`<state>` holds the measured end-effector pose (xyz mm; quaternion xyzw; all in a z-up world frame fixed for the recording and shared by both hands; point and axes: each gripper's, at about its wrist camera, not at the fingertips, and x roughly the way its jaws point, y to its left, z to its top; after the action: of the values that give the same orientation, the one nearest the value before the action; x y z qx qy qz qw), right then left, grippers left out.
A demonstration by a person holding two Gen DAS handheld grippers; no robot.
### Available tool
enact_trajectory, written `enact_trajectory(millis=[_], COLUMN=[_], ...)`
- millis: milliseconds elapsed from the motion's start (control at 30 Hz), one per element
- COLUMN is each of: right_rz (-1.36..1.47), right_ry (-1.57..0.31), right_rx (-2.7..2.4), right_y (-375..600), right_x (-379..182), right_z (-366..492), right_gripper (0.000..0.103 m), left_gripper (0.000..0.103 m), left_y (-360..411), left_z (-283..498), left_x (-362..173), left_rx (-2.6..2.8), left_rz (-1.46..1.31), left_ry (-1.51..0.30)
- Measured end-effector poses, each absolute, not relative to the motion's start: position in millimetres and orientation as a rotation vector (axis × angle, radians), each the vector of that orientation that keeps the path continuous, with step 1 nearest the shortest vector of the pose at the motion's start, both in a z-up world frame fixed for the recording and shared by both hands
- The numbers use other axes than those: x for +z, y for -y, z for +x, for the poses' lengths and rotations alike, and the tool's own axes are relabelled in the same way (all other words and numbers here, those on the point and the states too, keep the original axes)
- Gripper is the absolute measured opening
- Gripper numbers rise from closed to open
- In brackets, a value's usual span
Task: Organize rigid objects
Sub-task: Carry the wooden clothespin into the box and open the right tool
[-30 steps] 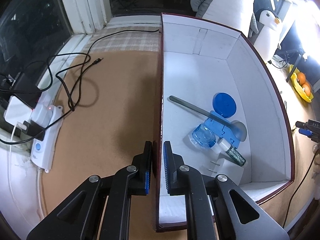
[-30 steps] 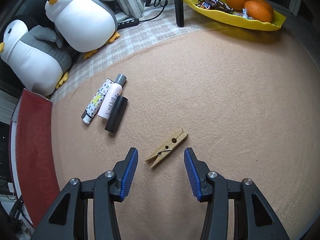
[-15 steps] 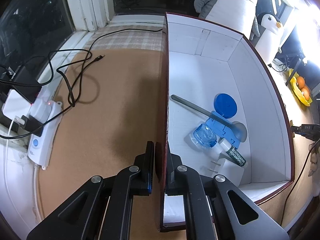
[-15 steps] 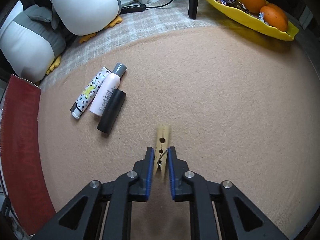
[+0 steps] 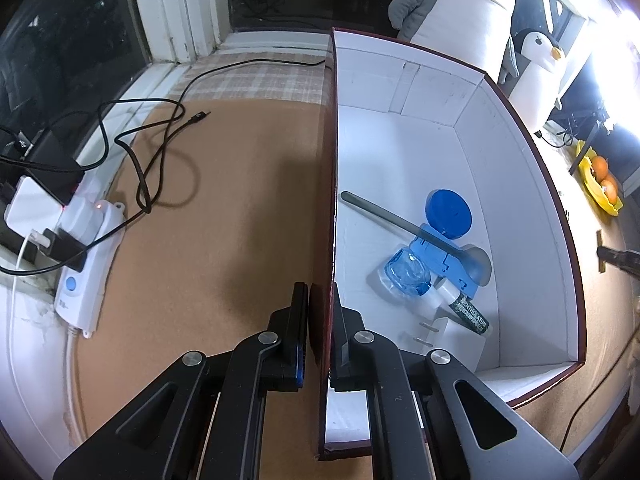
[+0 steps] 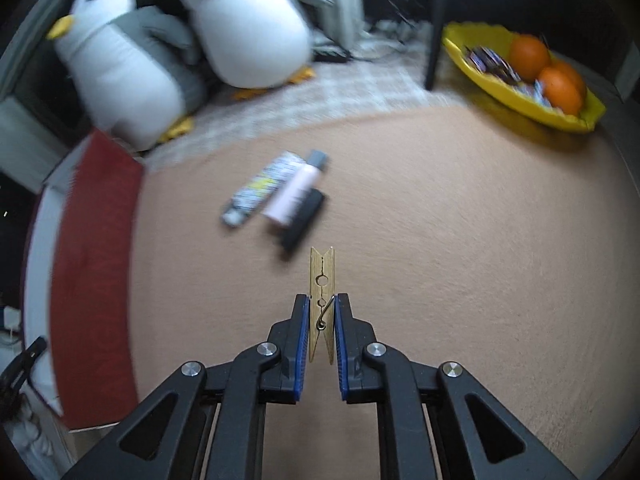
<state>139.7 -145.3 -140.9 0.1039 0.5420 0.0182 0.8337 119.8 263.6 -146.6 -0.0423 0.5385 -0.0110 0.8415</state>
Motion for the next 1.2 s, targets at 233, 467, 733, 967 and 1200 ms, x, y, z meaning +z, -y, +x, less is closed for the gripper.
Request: enact_trajectory(millis=[233,467,733,967,1200], right_rz=[0.092,-0.007,-0.096,-0.152,-0.178], right_ry=[-1.053,-1.042,-1.112,-1.177,-1.188], right_rx=[0.248,0.411,0.511,0.531,0.52], right_y=[45,-37,-114,-147,-157], right_x=[-89,-79,-108,-139,-150], right_z=[137,137,149,154,156], right_gripper=[0.011,0.011,0.011,0.011,0.011], left_gripper=[0.007,0.007,0.007,0.007,0.007], left_y=[-264,-266,-267,-267,-267], left_z=[119,118,118,118,118], left_x=[-146,-147,-147,-147,-148], left_rx=[-0.023,-0.023,-0.022,-0.024,-0.022], left_rz=[-0.103,-0.122,-0.136,-0.142,-0.142], left_ry=[-1.131,-1.125,-1.12,-1.121,-1.121])
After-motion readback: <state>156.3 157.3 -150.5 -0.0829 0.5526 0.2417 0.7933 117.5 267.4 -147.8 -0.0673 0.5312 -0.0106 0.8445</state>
